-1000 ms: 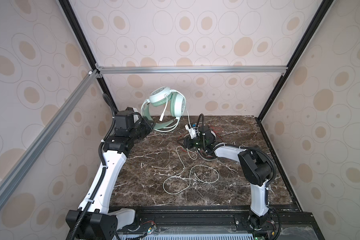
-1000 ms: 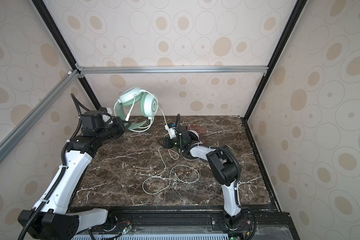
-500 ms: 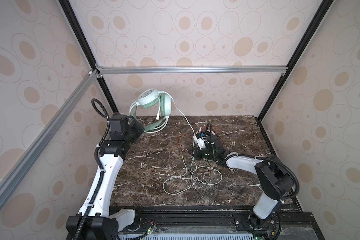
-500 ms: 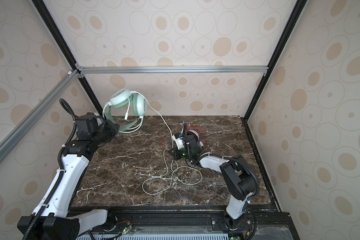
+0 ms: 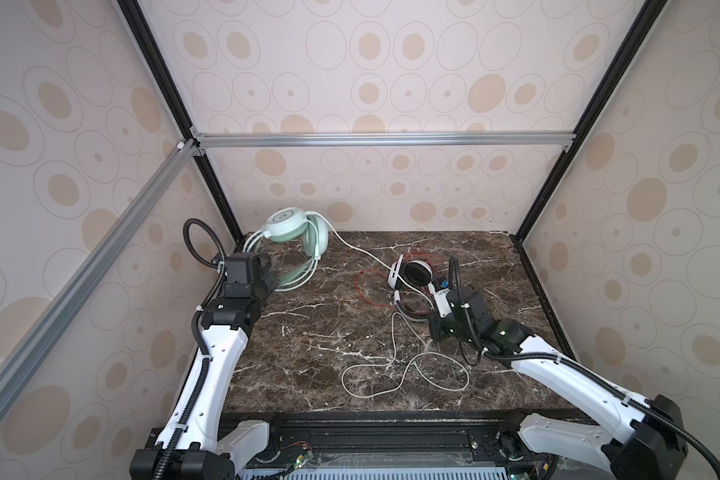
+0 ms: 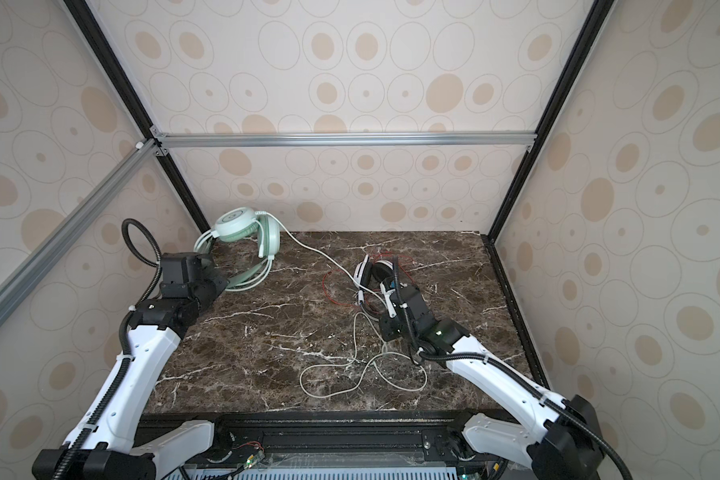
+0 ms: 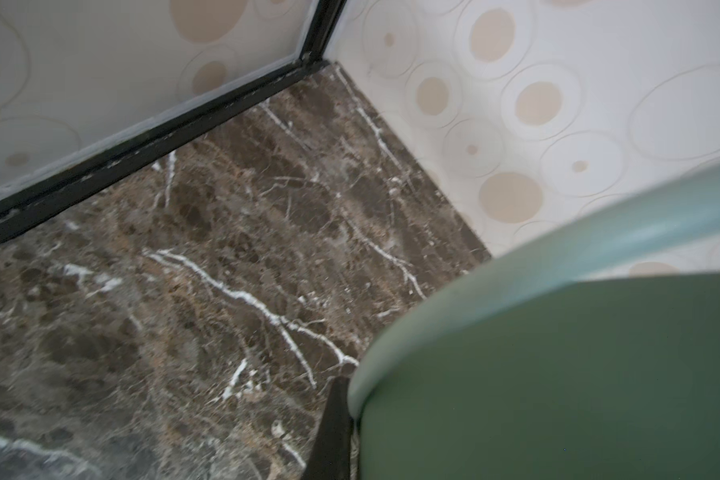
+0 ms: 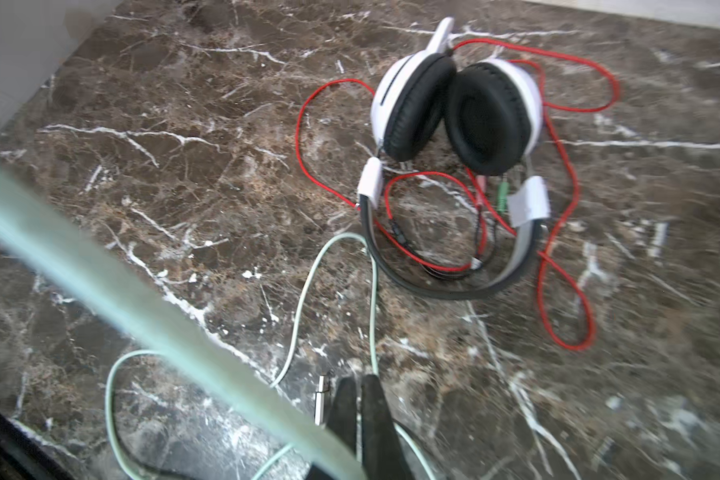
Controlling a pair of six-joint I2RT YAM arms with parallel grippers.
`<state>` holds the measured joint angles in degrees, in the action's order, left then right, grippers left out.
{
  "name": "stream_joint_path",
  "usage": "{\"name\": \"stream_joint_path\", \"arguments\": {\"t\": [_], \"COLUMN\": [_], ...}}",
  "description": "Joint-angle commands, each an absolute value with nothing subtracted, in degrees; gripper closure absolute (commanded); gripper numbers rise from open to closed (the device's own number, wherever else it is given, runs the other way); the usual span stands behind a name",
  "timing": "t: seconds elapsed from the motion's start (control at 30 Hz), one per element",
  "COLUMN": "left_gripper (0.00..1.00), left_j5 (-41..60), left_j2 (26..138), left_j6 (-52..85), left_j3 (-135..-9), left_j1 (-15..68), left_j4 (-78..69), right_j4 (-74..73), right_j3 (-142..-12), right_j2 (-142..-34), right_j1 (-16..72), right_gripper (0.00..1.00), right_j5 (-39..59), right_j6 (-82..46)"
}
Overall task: Wrap the headphones
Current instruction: 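Raise the green headset with the left gripper while the right gripper grasps the mint cable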
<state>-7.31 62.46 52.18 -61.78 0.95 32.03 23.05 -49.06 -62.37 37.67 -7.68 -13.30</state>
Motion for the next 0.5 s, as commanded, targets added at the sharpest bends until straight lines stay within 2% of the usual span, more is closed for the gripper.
{"name": "stream_joint_path", "arguments": {"t": [0.0,0.13,0.3,0.47], "left_gripper": [1.00,1.00,1.00,1.00], "left_j5": [-8.16,-7.47,-8.10,-14.87], "left_j2": [61.36,64.04,69.52,76.62], "left_j6": [50.70,47.28,43.95,40.07], "left_j3": [-60.51,-60.79,-62.73,-67.41], "left_j1": [1.27,3.94,8.36,13.39], "left_j4": [28.00,27.13,24.69,24.16], "right_j4": [34.58,38.97,37.71,35.48], "right_j3": [-51.14,-53.60,-54.77,-58.57], "right_j2": [-58.29,-55.48,-54.38,-57.00], "right_j1": [38.34,39.00,41.21,43.76], "right_gripper": [1.00,1.00,1.00,1.00], "right_j5": [-18.54,-22.77,-25.62,-27.76], "right_j6": [-10.12,-7.69,-3.29,1.94]}}
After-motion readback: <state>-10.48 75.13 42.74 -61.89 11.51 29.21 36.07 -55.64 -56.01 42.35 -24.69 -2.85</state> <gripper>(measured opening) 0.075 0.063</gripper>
